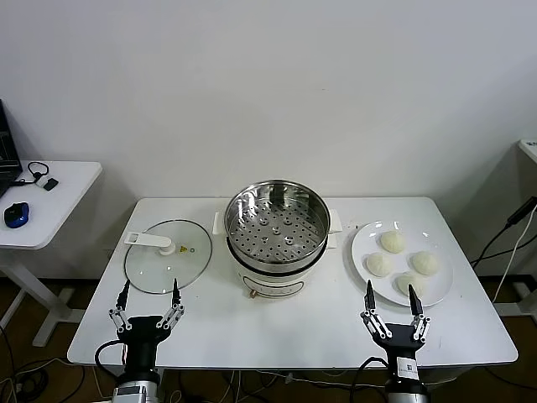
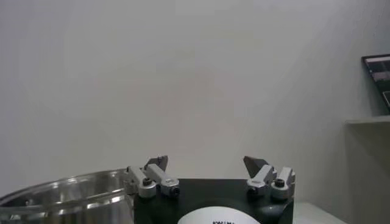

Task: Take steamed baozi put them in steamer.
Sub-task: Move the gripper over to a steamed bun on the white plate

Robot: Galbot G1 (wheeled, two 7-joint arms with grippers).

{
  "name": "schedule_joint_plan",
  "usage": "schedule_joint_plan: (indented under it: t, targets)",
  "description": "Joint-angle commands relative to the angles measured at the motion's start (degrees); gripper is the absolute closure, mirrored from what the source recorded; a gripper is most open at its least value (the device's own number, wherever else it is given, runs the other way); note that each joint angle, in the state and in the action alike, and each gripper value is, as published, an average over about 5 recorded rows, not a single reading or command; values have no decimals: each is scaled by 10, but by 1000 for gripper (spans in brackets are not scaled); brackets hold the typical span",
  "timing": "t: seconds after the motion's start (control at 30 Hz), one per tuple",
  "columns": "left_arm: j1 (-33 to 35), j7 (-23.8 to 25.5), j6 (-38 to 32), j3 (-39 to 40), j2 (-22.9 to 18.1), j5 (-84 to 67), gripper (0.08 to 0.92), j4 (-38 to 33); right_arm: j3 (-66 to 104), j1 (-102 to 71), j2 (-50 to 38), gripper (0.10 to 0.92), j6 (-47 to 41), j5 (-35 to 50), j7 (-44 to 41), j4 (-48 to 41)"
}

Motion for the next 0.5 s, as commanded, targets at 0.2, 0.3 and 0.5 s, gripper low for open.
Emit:
schedule_joint_plan:
  t: [0.2,0.3,0.5]
  targets:
    - [-4,1,2,0,-2,0,177,0,71,72,-7,203,-112,-20,-23,-9]
    - [-6,1,2,-1,0,-1,177,0,98,109,-22,203,-143,-35,-39,-24]
    - [-7,0,1,-6,2,-3,177,0,120,162,-89,203,-239,-35,-47,-48]
